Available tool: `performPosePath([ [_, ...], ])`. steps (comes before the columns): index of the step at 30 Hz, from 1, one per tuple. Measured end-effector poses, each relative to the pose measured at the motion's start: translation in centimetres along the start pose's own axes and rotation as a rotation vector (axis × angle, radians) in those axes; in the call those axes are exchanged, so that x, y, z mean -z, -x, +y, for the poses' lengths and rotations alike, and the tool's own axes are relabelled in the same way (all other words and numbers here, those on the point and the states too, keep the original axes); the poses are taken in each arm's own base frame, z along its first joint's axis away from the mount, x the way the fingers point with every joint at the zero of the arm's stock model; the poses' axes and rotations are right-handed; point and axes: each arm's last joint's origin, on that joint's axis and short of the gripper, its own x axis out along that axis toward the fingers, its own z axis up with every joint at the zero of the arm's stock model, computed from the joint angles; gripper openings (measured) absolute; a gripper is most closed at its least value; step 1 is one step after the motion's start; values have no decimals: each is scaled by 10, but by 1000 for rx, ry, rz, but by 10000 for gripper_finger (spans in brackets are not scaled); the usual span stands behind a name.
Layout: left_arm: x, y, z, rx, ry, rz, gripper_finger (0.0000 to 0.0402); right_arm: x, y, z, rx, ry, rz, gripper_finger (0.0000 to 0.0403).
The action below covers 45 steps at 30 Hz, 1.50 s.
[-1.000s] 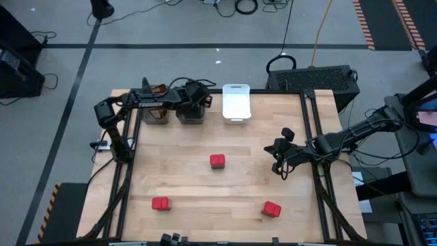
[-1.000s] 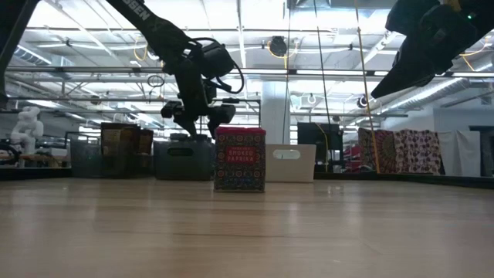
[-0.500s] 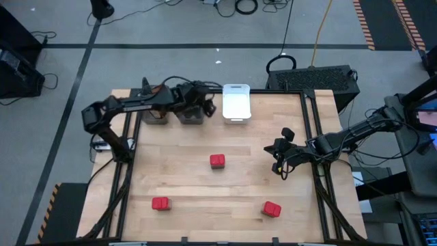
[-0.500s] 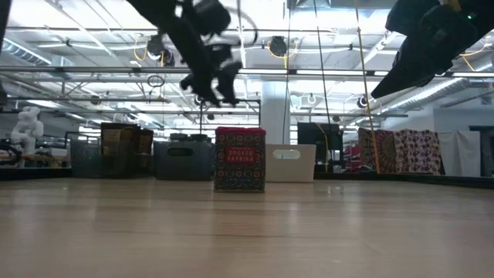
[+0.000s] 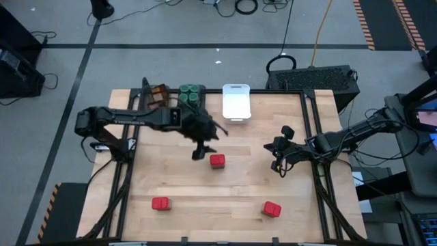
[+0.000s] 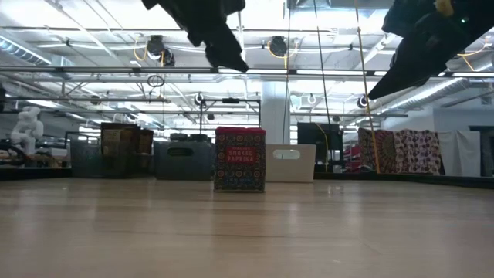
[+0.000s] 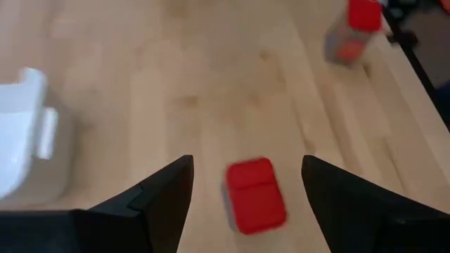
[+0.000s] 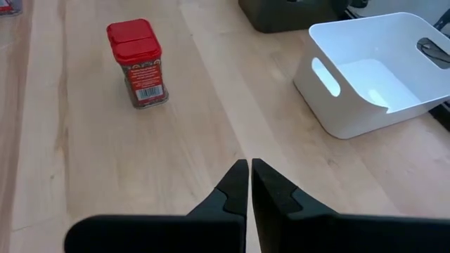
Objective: Sort spices by type
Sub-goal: Put the top red seasoning can into the white bin
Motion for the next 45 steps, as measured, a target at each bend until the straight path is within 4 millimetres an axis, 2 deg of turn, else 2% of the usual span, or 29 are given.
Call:
performPosePath([
  [14,7,-41,-41,30,-91,96,270,0,0,0,-3,5,1,0],
  [19,18,-60,-39,-26,9,186,295,0,0,0,-3,5,1,0],
  [28,27,-83,-34,-88,32,224,393,0,0,0,-12,-2,5,0],
  [36,36,-98,-32,-127,65,273,392,0,0,-1,-21,-5,12,0],
  [41,47,-115,-30,-130,68,330,391,1,0,-1,-19,0,17,0],
  [45,48,-117,-29,-130,69,335,391,1,0,-1,-16,3,25,0],
])
